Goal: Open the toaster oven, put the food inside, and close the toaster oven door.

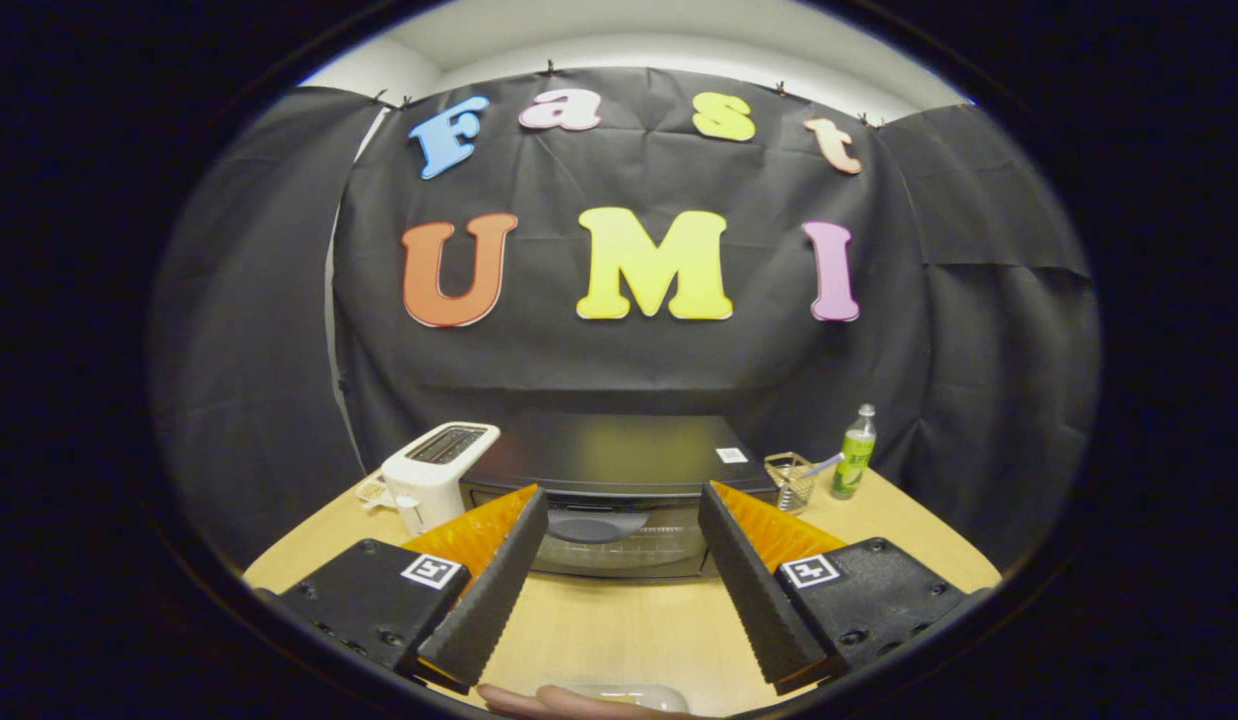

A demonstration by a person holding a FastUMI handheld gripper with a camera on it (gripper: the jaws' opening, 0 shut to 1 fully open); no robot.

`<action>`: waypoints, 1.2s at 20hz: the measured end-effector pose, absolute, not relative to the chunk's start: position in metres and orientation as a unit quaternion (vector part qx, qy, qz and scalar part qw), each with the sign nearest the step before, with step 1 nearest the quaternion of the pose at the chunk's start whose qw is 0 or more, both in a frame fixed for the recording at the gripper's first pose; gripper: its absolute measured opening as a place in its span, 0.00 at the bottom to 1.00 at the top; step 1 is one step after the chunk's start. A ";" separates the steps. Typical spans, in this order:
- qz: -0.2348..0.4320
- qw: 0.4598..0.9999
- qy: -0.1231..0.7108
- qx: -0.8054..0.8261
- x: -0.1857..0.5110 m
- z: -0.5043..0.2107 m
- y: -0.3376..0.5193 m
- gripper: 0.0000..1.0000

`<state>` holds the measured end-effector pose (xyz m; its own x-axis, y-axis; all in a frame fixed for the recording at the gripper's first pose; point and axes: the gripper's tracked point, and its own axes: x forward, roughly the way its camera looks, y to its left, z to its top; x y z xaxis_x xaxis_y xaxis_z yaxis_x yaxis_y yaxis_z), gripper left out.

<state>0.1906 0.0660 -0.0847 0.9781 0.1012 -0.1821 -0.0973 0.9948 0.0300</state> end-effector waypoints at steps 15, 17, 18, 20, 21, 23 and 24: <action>0.025 0.989 0.143 0.005 0.298 -0.164 0.079 1.00; 0.024 0.990 0.135 0.017 0.297 -0.162 0.081 1.00; 0.025 0.992 0.124 0.025 0.295 -0.160 0.082 1.00; 0.028 0.992 0.121 0.029 0.291 -0.162 0.082 1.00; 0.028 0.992 0.119 0.025 0.288 -0.161 0.082 1.00; 0.026 0.992 0.120 0.016 0.279 -0.164 0.081 1.00; 0.027 0.992 0.122 0.016 0.274 -0.166 0.081 1.00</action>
<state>0.2745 0.0813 -0.1664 0.9688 0.0573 -0.2412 -0.0496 0.9981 0.0377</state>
